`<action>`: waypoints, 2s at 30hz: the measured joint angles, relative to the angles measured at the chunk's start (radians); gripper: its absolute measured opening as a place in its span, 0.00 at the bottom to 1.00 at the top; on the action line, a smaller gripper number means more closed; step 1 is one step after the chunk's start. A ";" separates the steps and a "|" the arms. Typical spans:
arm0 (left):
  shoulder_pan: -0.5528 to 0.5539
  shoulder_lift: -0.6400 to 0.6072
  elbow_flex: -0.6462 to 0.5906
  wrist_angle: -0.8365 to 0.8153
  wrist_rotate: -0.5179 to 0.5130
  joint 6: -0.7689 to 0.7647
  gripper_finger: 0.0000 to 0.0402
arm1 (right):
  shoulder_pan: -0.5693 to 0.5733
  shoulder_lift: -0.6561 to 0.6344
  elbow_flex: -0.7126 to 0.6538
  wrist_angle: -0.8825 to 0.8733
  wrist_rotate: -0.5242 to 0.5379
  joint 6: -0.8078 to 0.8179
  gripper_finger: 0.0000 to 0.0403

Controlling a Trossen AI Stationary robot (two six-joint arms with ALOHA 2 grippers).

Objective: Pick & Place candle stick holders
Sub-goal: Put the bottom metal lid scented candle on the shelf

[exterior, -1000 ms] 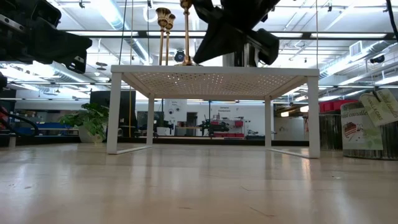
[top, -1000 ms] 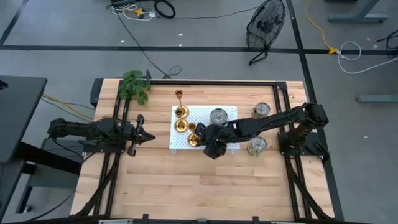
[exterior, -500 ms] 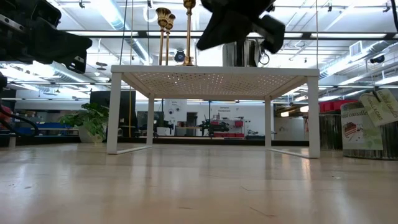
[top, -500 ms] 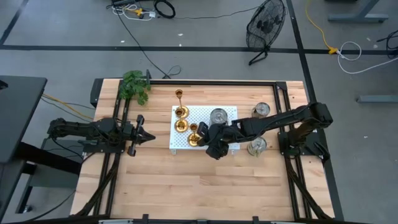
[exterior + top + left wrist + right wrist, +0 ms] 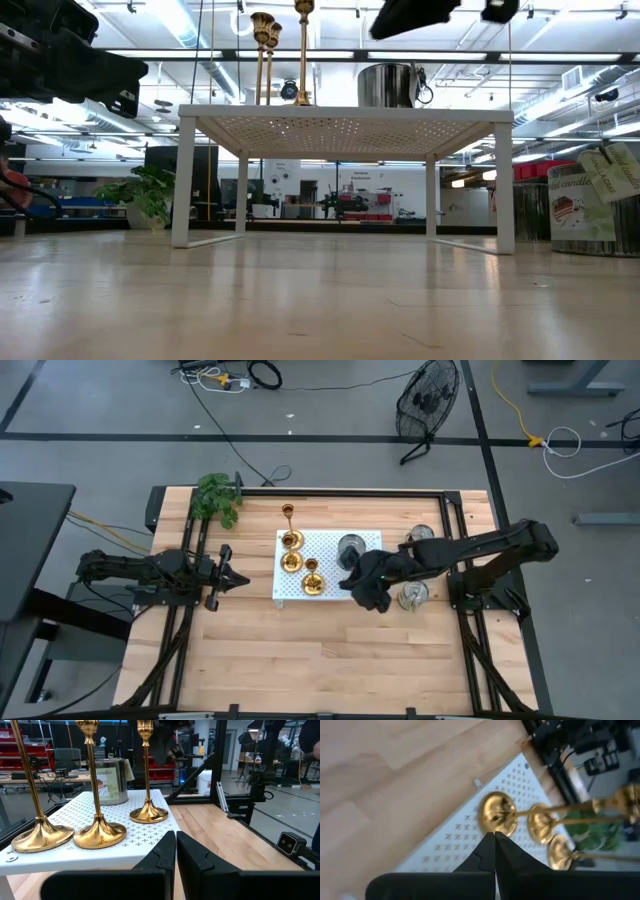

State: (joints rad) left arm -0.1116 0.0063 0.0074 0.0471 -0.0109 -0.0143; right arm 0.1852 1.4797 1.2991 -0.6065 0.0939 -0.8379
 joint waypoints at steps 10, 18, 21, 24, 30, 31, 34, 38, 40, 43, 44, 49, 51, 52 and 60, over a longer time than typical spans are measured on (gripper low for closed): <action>0.000 0.000 0.000 0.000 0.000 0.000 0.05 | -0.045 -0.131 0.000 -0.179 -0.061 0.355 0.00; 0.000 0.000 0.000 0.000 0.000 0.000 0.05 | -0.145 -0.166 0.000 -0.396 -0.059 0.509 0.00; 0.000 0.000 0.000 0.000 0.000 0.000 0.05 | -0.183 -0.174 0.000 -0.452 -0.058 0.530 0.00; 0.000 0.000 0.000 0.000 0.000 0.000 0.05 | -0.215 -0.180 0.000 -0.495 -0.057 0.552 0.00; 0.000 0.000 0.000 0.000 0.000 0.000 0.05 | -0.259 -0.181 0.000 -0.529 -0.057 0.568 0.03; 0.000 0.000 0.000 0.000 0.000 0.000 0.05 | -0.262 -0.180 0.000 -0.529 -0.057 0.568 0.03; 0.000 0.000 0.000 0.000 0.000 0.000 0.05 | -0.268 -0.179 -0.003 -0.528 -0.057 0.568 0.05; 0.000 0.000 0.000 0.000 0.000 0.000 0.05 | -0.267 -0.182 -0.058 -0.528 -0.057 0.571 0.06; 0.000 0.000 0.000 0.000 0.000 0.000 0.05 | -0.267 -0.187 -0.095 -0.529 -0.057 0.588 0.07; 0.000 0.000 0.000 0.000 0.000 0.000 0.05 | -0.267 -0.188 -0.140 -0.534 -0.058 0.621 0.07; 0.000 0.000 0.000 0.000 0.000 0.000 0.05 | -0.267 -0.190 -0.150 -0.540 -0.061 0.623 0.07; 0.000 0.000 0.000 0.000 0.000 0.000 0.05 | -0.267 -0.197 -0.164 -0.580 -0.100 0.642 0.11; 0.000 0.000 0.000 0.000 0.000 0.000 0.05 | -0.267 -0.203 -0.164 -0.594 -0.112 0.653 0.14; 0.000 0.000 0.000 0.000 0.000 0.000 0.05 | -0.267 -0.206 -0.164 -0.599 -0.112 0.660 0.16; 0.000 0.000 0.000 0.000 0.000 0.000 0.05 | -0.266 -0.238 -0.164 -0.639 -0.113 0.707 0.38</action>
State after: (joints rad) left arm -0.1116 0.0063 0.0074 0.0475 -0.0109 -0.0143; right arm -0.0811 1.2417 1.1355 -1.2453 -0.0194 -0.1310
